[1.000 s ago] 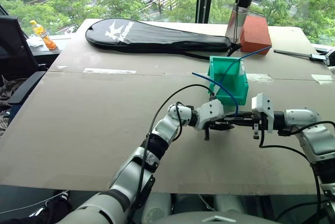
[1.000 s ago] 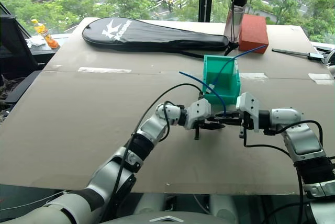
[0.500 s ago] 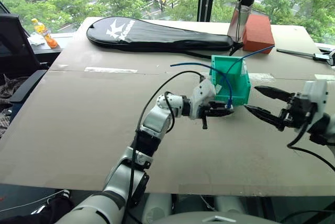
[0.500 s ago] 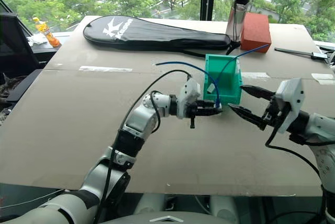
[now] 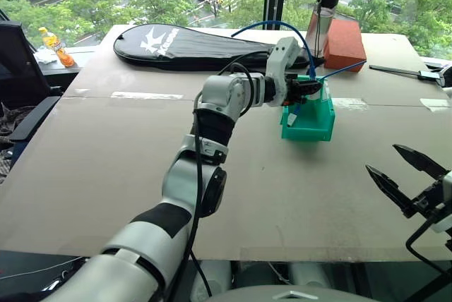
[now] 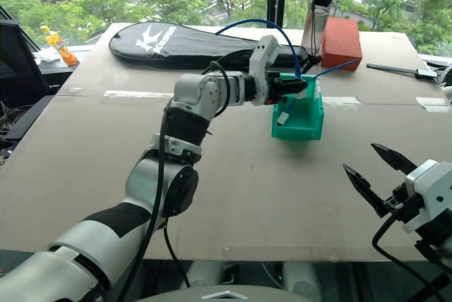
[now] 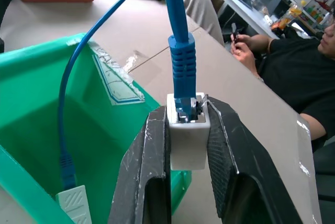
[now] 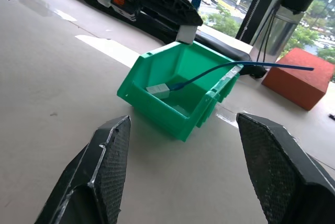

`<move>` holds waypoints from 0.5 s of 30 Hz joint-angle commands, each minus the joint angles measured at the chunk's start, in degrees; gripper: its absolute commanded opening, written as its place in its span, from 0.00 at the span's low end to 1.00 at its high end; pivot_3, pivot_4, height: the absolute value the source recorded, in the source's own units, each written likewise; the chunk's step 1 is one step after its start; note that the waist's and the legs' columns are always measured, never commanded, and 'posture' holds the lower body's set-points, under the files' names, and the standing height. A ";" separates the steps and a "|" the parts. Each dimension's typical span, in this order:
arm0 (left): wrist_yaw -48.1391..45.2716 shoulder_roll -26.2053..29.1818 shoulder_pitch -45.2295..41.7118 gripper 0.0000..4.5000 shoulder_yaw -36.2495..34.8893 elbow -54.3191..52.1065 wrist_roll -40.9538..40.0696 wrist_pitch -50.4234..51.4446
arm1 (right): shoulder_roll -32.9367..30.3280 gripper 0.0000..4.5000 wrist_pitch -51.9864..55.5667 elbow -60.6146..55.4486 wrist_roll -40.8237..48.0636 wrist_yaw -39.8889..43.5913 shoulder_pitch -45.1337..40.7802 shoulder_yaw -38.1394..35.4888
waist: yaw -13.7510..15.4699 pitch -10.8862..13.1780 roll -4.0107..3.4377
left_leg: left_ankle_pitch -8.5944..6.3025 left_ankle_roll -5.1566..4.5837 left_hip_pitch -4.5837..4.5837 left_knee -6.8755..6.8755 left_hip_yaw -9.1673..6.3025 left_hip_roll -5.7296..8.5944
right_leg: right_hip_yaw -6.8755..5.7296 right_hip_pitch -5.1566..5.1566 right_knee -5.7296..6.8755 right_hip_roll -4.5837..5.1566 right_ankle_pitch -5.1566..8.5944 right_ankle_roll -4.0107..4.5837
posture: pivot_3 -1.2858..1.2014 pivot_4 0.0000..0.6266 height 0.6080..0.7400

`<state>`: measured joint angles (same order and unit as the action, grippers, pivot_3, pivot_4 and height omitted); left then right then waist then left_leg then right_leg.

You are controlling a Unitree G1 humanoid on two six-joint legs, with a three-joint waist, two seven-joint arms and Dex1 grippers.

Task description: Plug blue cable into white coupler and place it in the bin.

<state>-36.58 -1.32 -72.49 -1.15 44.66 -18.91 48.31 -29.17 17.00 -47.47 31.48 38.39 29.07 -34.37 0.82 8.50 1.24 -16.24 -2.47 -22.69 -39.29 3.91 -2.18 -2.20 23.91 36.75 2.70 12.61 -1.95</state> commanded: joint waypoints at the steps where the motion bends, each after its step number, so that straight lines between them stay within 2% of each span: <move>1: 2.37 -2.26 -4.72 0.08 -0.15 9.68 2.66 -7.60 | 0.87 0.69 -0.87 -1.25 0.81 -2.50 0.52 -2.85 | 0.06 0.01 0.01 | 0.00 0.00 -0.02 0.00 0.00 0.01 | 0.00 0.01 -0.02 0.00 0.00 0.01 | 0.52 0.24 1.00; 2: 3.23 -2.75 -5.89 0.08 -0.86 12.57 2.81 -8.33 | 1.07 0.69 -0.72 -1.07 0.96 -2.94 0.79 -3.11 | 0.06 0.01 0.02 | 0.00 -0.01 -0.05 0.00 0.00 0.02 | 0.00 0.03 -0.03 0.01 -0.01 0.01 | 0.52 0.24 1.00; 4: 4.36 -3.11 -7.38 0.31 -1.26 16.39 3.65 -10.02 | 1.24 0.70 -1.15 -0.87 0.40 -3.16 1.53 -3.17 | 0.06 0.04 0.03 | -0.01 -0.01 -0.07 0.02 0.01 0.02 | 0.02 0.06 -0.04 0.01 -0.01 0.03 | 0.52 0.24 1.00; 6: 4.58 -3.24 -8.74 0.43 -1.83 18.76 3.92 -11.42 | 1.46 0.70 -1.64 -0.92 0.13 -3.24 2.30 -3.13 | 0.01 0.06 0.03 | -0.01 -0.01 -0.10 0.05 0.01 0.03 | 0.01 0.09 -0.05 0.01 -0.06 0.13 | 0.52 0.24 1.00; 9: 4.14 -2.80 -10.18 0.74 -2.79 20.24 3.79 -10.95 | 1.61 0.70 -2.04 -1.00 0.20 -3.05 3.43 -3.07 | 0.02 0.09 0.03 | -0.01 -0.01 -0.11 0.08 0.01 0.02 | 0.01 0.11 -0.06 0.01 -0.07 0.16 | 0.52 0.24 1.00; 10: 3.52 -2.37 -10.36 0.87 -2.95 20.09 3.71 -9.93 | 1.58 0.70 -2.07 -0.99 0.27 -3.09 3.62 -2.95 | 0.02 0.09 0.03 | -0.01 -0.01 -0.12 0.08 0.01 0.02 | 0.01 0.12 -0.06 0.02 -0.06 0.16 | 0.52 0.24 1.00; 11: 2.83 -1.93 -10.43 0.95 -2.96 19.73 3.69 -8.93 | 1.52 0.70 -2.15 -0.91 0.23 -3.14 3.69 -2.77 | 0.00 0.09 0.03 | -0.01 -0.01 -0.12 0.08 0.01 0.02 | 0.01 0.12 -0.06 0.02 -0.06 0.16 | 0.52 0.24 1.00; 12: 1.07 -1.00 -10.27 0.98 -2.79 18.13 3.28 -6.56 | 1.35 0.70 -2.15 -0.84 0.17 -3.20 3.57 -2.43 | -0.01 0.09 0.03 | -0.01 -0.01 -0.11 0.08 0.03 0.02 | 0.03 0.12 -0.05 0.02 -0.06 0.15 | 0.52 0.24 1.00; 15: -3.10 2.26 -8.26 0.98 -1.99 9.68 1.63 1.82 | 0.59 0.70 -1.76 -0.36 -0.09 -3.48 2.46 -1.44 | -0.26 0.11 0.01 | -0.01 -0.01 -0.09 0.08 0.06 0.01 | 0.06 0.14 -0.03 0.02 -0.05 0.14 | 0.52 0.24 1.00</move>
<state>-37.01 -0.85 -80.48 -3.19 61.06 -15.64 45.92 -27.92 15.89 -47.28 31.43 35.49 31.99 -35.60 0.56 8.61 1.25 -16.25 -2.47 -22.79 -39.21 4.00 -2.19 -2.10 24.11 36.75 2.72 12.56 -1.82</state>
